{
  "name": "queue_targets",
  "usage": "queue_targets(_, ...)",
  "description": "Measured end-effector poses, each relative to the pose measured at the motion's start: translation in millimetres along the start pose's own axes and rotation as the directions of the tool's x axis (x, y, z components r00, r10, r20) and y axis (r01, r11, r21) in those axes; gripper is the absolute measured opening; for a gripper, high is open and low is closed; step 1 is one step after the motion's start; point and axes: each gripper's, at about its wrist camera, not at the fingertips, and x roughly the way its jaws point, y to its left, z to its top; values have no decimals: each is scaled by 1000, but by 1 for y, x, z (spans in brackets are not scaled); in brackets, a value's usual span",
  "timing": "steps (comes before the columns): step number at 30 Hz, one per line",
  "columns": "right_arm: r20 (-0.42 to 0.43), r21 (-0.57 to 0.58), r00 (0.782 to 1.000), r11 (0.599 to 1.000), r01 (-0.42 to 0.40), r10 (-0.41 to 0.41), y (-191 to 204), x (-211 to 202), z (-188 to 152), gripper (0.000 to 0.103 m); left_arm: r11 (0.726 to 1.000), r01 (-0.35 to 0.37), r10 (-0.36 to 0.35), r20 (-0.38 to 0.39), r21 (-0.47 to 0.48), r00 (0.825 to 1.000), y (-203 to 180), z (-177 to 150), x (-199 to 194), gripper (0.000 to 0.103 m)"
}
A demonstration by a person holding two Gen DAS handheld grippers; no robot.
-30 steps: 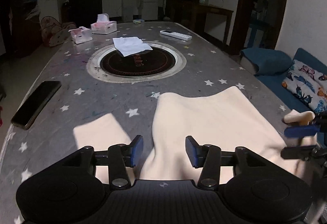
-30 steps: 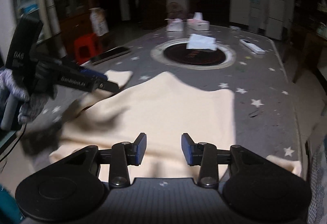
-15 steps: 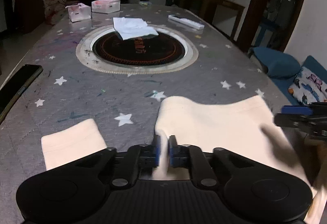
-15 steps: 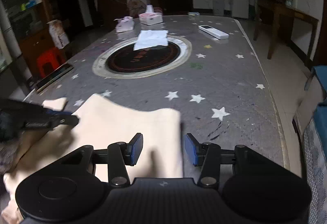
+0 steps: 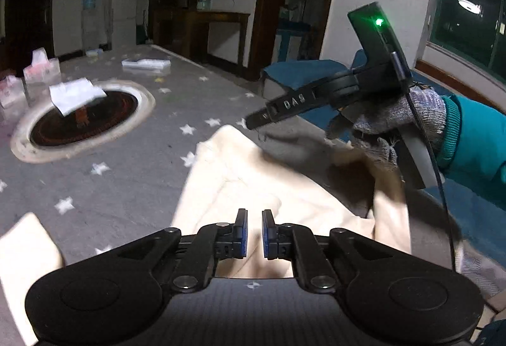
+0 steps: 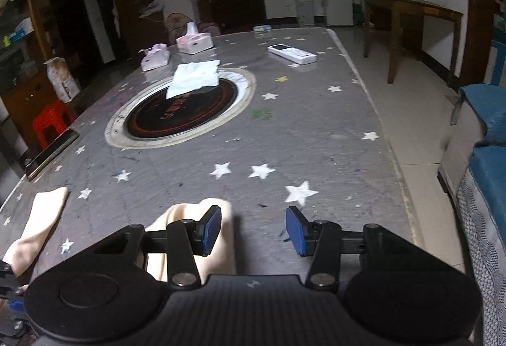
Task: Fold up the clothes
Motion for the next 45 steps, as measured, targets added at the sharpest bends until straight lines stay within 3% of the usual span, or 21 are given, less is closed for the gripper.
queue_targets(5,-6,10,1000,1000,18,-18,-6,5,0,46,994,-101,101,-5,-48,995,17,6,6,19)
queue_targets(7,-13,15,999,999,31,-31,-7,9,-1,46,993,-107,106,-27,-55,994,20,6,12,47)
queue_targets(9,-19,7,999,999,51,-51,-7,13,-2,46,994,-99,96,-54,-54,994,21,6,19,52)
queue_targets(11,-27,2,998,998,61,-61,-7,17,-2,46,996,-87,84,-73,-36,994,18,4,24,49)
queue_targets(13,-34,1,998,998,59,-59,-7,18,-3,46,996,-78,75,-73,-36,994,19,2,25,13)
queue_targets(16,-42,-9,998,999,46,-46,-4,18,-4,46,997,-66,63,-72,-36,995,20,0,26,11)
queue_targets(19,-41,-30,999,999,20,-21,5,17,-5,46,988,-129,128,-25,-87,992,36,6,12,11)
queue_targets(25,-25,-123,994,986,-111,108,46,4,-10,50,915,-312,324,4,-256,946,82,11,-8,11)
queue_targets(28,-38,-198,985,965,-174,170,68,-2,-16,52,885,-368,376,-27,-285,926,98,5,-10,11)
queue_targets(32,14,-203,977,958,-204,211,73,-16,-15,52,874,-388,388,-61,-292,920,110,-5,-12,11)
queue_targets(35,39,-166,990,978,-128,136,57,-15,-6,51,871,-397,396,-64,-288,916,115,-7,-12,11)
queue_targets(40,-18,-21,999,999,-30,30,11,6,-2,46,862,-412,410,-71,-296,909,124,-5,-9,11)
queue_targets(45,-67,13,995,998,-69,70,6,25,-8,43,873,-409,402,-81,-266,912,126,-3,0,11)
